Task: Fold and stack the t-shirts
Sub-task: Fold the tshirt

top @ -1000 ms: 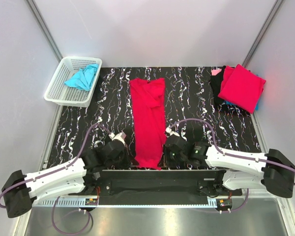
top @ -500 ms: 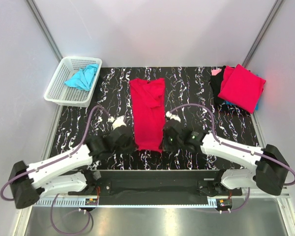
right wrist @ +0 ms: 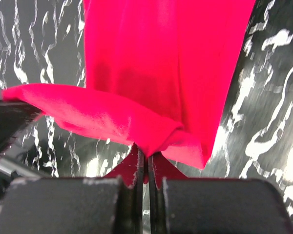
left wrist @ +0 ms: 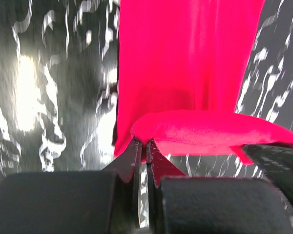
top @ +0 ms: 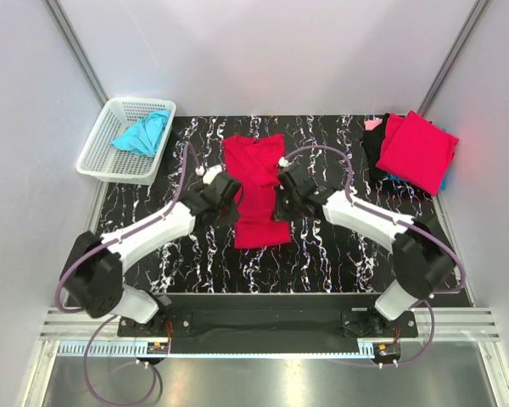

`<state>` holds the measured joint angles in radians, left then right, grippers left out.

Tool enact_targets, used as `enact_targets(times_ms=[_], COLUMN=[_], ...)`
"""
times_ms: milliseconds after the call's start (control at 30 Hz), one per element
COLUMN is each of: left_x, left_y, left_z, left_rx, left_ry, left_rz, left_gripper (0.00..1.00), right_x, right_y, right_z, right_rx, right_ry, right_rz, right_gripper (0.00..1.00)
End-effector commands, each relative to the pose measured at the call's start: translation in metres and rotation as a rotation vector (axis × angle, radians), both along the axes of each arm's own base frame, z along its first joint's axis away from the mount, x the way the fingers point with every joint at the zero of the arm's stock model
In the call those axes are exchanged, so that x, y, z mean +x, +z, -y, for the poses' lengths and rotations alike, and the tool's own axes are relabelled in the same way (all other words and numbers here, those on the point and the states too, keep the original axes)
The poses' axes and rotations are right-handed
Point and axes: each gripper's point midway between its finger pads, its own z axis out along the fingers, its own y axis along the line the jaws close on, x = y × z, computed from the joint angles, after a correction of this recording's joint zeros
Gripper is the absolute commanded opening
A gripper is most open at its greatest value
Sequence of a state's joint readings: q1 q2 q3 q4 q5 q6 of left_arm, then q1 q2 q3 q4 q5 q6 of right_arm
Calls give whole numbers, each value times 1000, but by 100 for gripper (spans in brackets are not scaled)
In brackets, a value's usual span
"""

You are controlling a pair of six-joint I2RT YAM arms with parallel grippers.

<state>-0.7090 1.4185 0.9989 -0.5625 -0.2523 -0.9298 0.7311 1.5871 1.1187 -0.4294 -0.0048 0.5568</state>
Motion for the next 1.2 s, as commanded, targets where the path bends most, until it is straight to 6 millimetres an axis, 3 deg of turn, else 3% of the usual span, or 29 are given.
enact_targets(times_ms=[0, 67, 133, 167, 200, 233, 267, 500, 567, 633, 667, 767, 967, 1167], left_x=[44, 59, 78, 83, 92, 98, 106, 127, 132, 138, 141, 152, 167, 171], left_y=[24, 15, 19, 8, 13, 11, 5, -19, -30, -36, -35, -32, -12, 23], left_z=[4, 4, 7, 8, 12, 11, 13, 4, -2, -4, -4, -3, -9, -18], left_rx=[10, 39, 39, 54, 40, 42, 47, 52, 62, 65, 61, 52, 33, 23], left_ry=[-20, -27, -28, -31, -34, -32, -32, -7, 4, 0, -4, -12, 8, 31], left_rz=[88, 70, 80, 55, 65, 62, 50, 3, -21, -23, -16, 16, 72, 151], left_gripper=[0, 0, 0, 0, 0, 0, 0, 0, 12, 27, 42, 59, 67, 71], right_x=[38, 52, 65, 73, 82, 86, 95, 133, 139, 147, 153, 162, 175, 182], right_y=[13, 1, 2, -7, -2, -11, -6, -15, -20, -21, -16, -15, -5, 1], right_z=[-4, -1, -5, -2, -5, -5, -8, -9, -9, -9, -10, -11, -12, -8], right_rx=[21, 8, 25, 15, 29, 22, 33, 63, 69, 64, 70, 70, 89, 89], right_ry=[26, 22, 26, 23, 23, 26, 25, 27, 26, 25, 26, 25, 25, 20], right_rz=[57, 40, 40, 26, 39, 23, 36, 25, 10, 14, 27, 34, 53, 58], right_gripper=[0, 0, 0, 0, 0, 0, 0, 0, 4, 20, 29, 42, 47, 46])
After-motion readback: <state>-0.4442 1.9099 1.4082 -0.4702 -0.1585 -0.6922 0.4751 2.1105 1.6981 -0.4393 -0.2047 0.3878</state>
